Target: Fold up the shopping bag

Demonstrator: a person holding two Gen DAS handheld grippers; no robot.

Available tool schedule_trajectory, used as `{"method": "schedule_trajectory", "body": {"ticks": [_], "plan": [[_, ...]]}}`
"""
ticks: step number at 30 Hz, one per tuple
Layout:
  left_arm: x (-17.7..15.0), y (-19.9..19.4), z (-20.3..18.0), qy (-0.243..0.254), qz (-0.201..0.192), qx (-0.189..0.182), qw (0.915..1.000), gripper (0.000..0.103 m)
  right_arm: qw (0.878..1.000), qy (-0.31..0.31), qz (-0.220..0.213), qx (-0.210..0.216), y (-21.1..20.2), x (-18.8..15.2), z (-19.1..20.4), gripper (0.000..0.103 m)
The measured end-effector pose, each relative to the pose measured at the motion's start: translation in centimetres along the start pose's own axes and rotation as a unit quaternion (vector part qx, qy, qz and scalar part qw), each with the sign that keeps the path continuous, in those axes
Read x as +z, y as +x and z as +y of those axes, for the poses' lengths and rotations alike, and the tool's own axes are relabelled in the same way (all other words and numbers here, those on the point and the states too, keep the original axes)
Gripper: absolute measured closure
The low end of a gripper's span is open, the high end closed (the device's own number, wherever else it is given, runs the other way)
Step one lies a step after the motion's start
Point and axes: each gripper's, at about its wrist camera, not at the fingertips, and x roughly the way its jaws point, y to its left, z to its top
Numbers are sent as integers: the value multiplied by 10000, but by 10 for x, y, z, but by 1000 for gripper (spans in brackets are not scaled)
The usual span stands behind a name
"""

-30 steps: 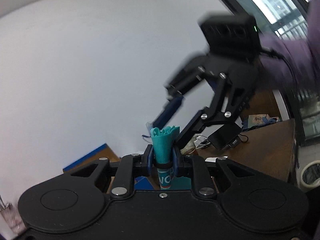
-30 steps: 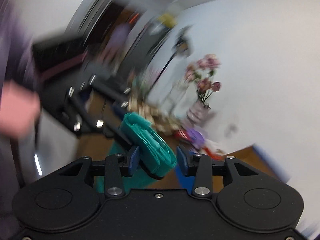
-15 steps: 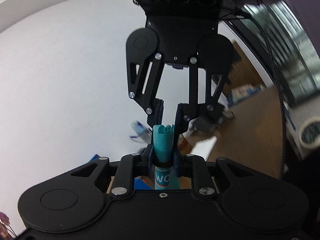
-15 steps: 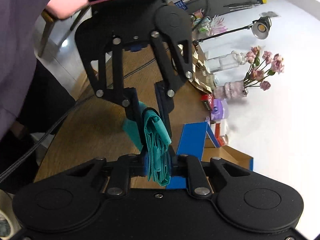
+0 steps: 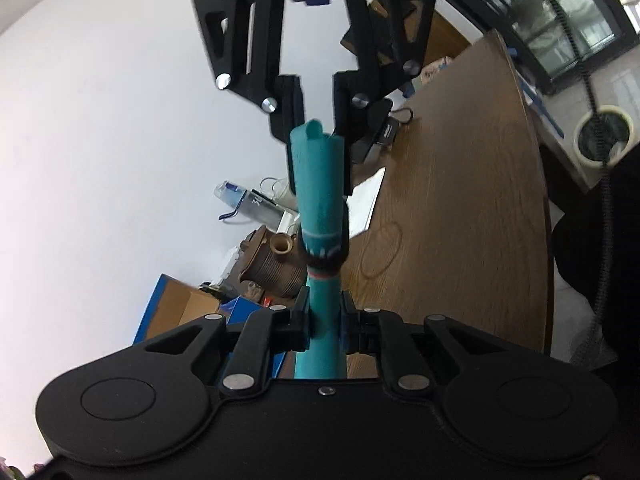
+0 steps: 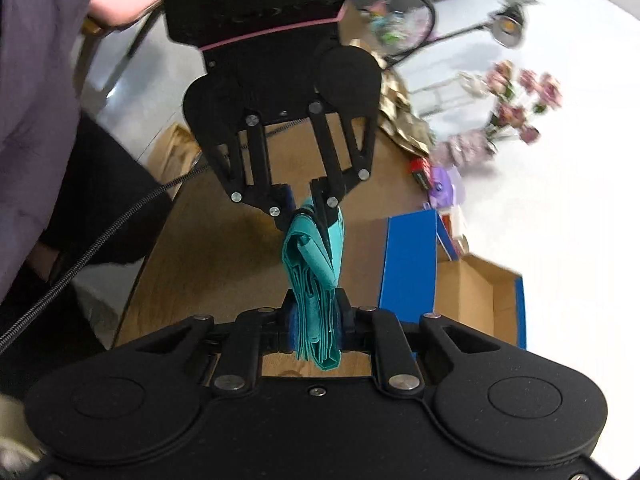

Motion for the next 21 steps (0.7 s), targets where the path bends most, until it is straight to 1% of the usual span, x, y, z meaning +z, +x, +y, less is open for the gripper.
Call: {"method": "schedule_trajectory", "body": {"ticks": [1,3,5,7,9,11,13,14,15,17,21], "plan": [[-1,-1,-3,103,2,81,9999,88,10000,33,-17,-61,1,-1,4,85],[5,-2,-4,246,-10,203,9995,81,9995,125,-86,-274,2,-4,15,85],[6,-11,-10,515,-117,413,9977,77,9985,332,-164,-395,-1,-8,16,85],[10,-30,-11,697,-326,413,9962,72,9975,501,-203,-466,-3,-11,11,85],[15,-37,-10,720,-438,392,9957,66,9972,492,-259,-509,-3,-12,11,85],[21,-37,-8,602,-524,391,9960,66,9971,463,-353,-491,-2,-12,11,85],[23,-30,-10,569,-532,288,9965,75,9970,382,-450,-494,-2,-10,13,85],[22,-27,-10,568,-528,281,9966,83,9971,353,-472,-488,-2,-10,15,86],[20,-23,-10,539,-493,222,9971,86,9973,337,-449,-464,-1,-10,15,86],[19,-16,-5,446,-450,24,9980,88,9979,261,-407,-429,0,-14,22,86],[12,-13,-6,514,-296,-19,9982,89,9976,411,-418,-376,2,-19,25,87]]}}
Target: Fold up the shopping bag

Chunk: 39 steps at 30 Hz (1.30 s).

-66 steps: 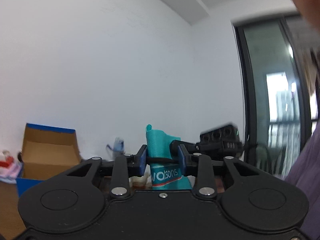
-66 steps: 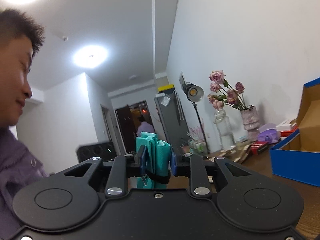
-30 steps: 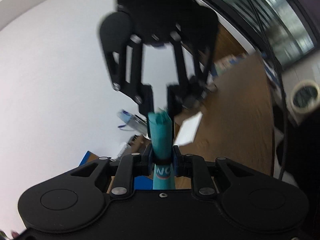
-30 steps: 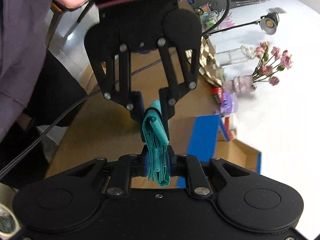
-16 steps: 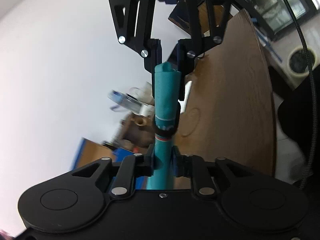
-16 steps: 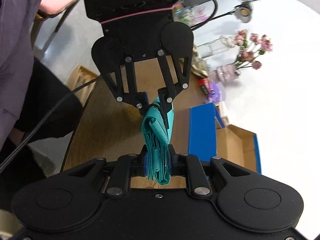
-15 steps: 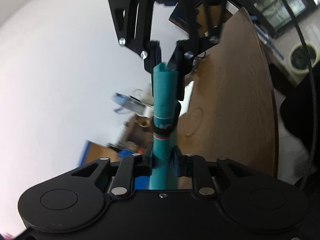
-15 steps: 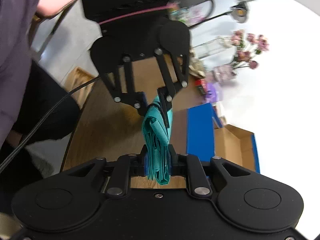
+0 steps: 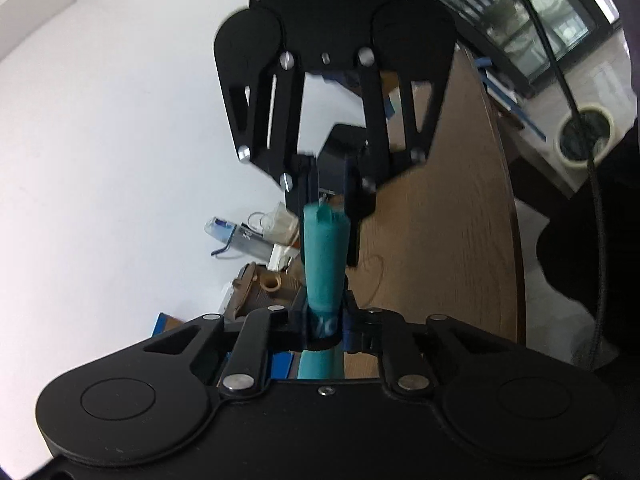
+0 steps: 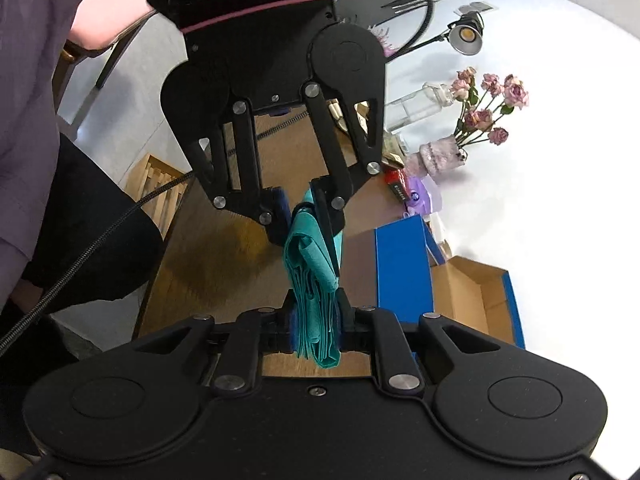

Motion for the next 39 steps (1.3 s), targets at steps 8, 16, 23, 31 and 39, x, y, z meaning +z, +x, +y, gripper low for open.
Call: {"method": "schedule_trajectory", "body": {"ticks": [8,16,23,31,39], "plan": [[-14,5,0,-14,346,-73,9994,89,9998,126,39,-137,11,-3,14,87],[-39,15,2,5,688,-41,9976,86,9992,342,8,-206,12,-4,15,87],[-31,18,-2,-10,898,178,9958,76,9985,375,13,-401,22,-3,22,86],[-49,18,-6,126,1385,776,9872,54,9955,639,-153,-679,26,-15,27,84],[-55,37,-7,274,1689,647,9831,78,9937,1059,-29,-361,48,-18,12,80]]}}
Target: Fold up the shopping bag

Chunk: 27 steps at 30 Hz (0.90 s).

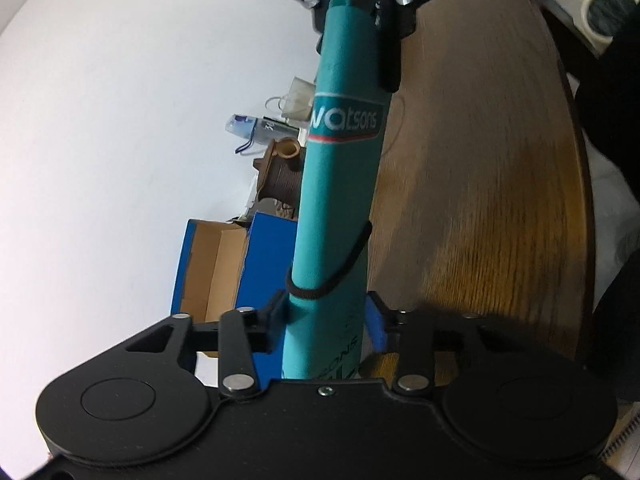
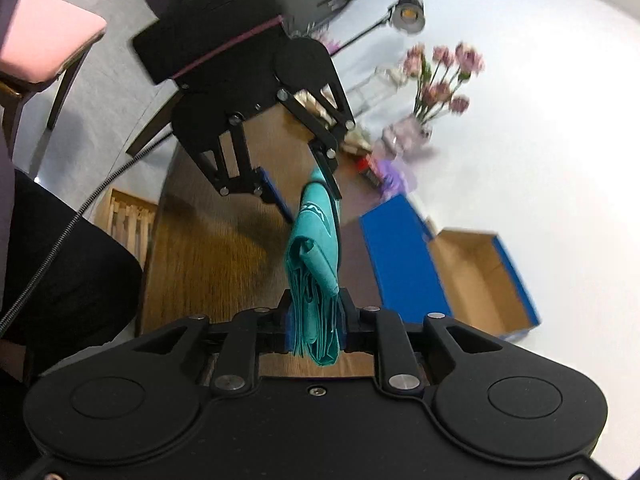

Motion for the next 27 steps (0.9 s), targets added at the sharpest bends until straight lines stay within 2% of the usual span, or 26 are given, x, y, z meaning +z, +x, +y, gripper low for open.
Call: {"method": "schedule_trajectory", "body": {"ticks": [3,5,7,8,12,16,18,19,22,25,27], "plan": [[5,24,16,-307,460,-351,9979,82,9995,226,149,134,15,-6,-12,69],[10,42,20,-282,792,-365,9958,83,9987,292,391,133,25,-10,-18,67],[14,52,23,-273,888,-489,9945,83,9982,290,533,-43,31,-12,-19,67],[16,56,24,-264,928,-552,9938,83,9976,278,611,-143,34,-12,-19,62],[28,68,32,-165,900,-822,9924,82,9922,19,1248,-73,55,-13,-14,59],[25,71,27,-189,769,-980,9920,82,9877,96,1557,80,72,-12,-18,59],[29,71,26,-173,663,-1126,9913,82,9840,245,1757,173,82,-10,-25,65],[31,71,26,-166,608,-1206,9907,82,9826,274,1821,234,86,-9,-27,71],[30,75,31,-161,551,-1279,9901,81,9797,299,1942,399,96,-11,-34,75],[25,76,36,-298,441,-1297,9901,75,9803,203,1896,517,99,-16,-37,76],[21,78,37,-208,403,-1278,9908,61,9821,221,1758,644,99,-20,-43,77]]}}
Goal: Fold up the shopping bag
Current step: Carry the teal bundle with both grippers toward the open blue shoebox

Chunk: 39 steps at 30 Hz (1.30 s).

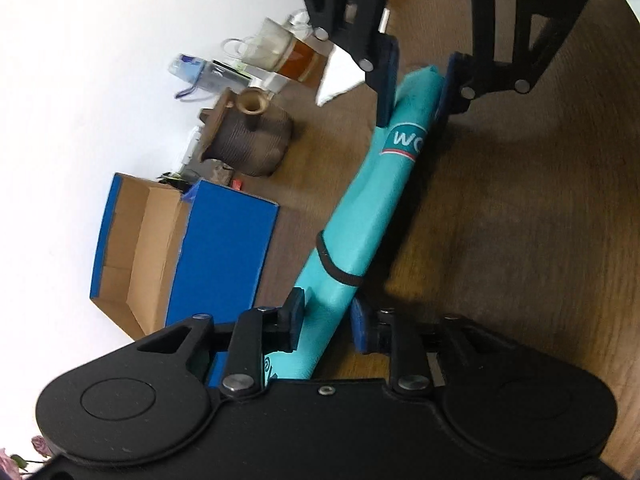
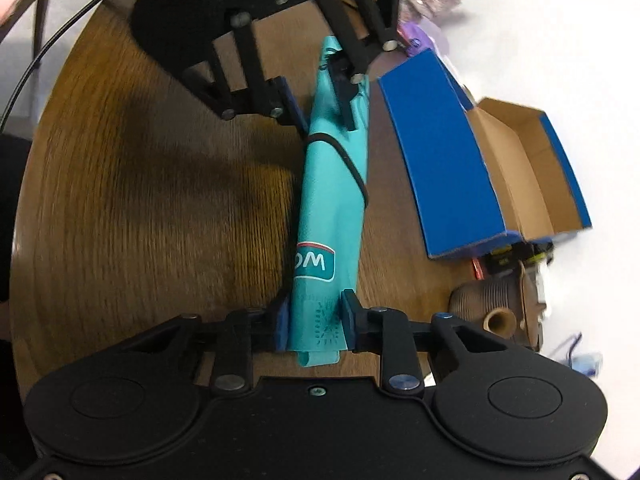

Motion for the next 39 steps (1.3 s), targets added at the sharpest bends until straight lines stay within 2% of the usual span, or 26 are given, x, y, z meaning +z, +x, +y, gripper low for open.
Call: {"method": "schedule_trajectory", "body": {"ticks": [2,4,7,8,9,12,15,18,19,20,21,24,25,28,29,30,34,35,39], "plan": [[-8,5,0,235,-19,114,9997,53,9999,-65,-115,90,-2,-3,-2,78],[-16,11,3,362,18,93,9993,51,9992,-148,-296,224,-6,-9,-5,78],[-26,9,7,502,-209,-159,9984,51,9981,-147,-482,349,-11,-15,-8,78],[-28,6,7,557,-296,-264,9977,56,9972,-133,-604,421,-14,-18,-8,78],[-30,1,7,565,-406,-474,9964,67,9960,-112,-738,499,-18,-22,-8,79],[-35,-8,7,414,-568,-854,9939,80,9927,-89,-966,722,-26,-26,-9,79],[-44,-12,4,592,-731,-1190,9884,83,9933,-326,-901,650,-24,-24,-5,75],[-42,-3,27,219,-651,-1681,9834,84,9942,-639,-775,382,-17,-18,2,75],[-41,-1,30,202,-641,-1744,9824,84,9945,-682,-732,323,-14,-16,3,76],[-41,1,32,191,-628,-1778,9819,83,9950,-689,-666,285,-9,-11,3,81],[-40,4,34,192,-590,-1757,9825,82,9953,-696,-617,257,-4,-7,2,81],[-43,0,38,163,-576,-1358,9889,68,9952,-634,-688,293,0,-5,-9,84],[-46,-4,40,74,-569,-1163,9916,68,9954,-579,-709,293,0,-5,-13,84],[-57,-9,40,-99,-450,-1012,9938,69,9951,-535,-813,196,-5,-3,-20,84],[-60,-9,38,-89,-445,-1014,9938,72,9947,-559,-852,162,-6,-2,-21,84],[-68,-11,35,-74,-518,-1056,9930,77,9942,-603,-884,134,-7,0,-21,84],[-77,-21,36,13,-596,-961,9936,79,9922,-878,-887,11,1,6,-18,84],[-77,-23,42,46,-590,-921,9940,79,9910,-979,-913,-76,-1,7,-18,85],[-75,-36,110,305,-574,-222,9976,79,9846,-1320,-977,-605,-13,31,-57,84]]}}
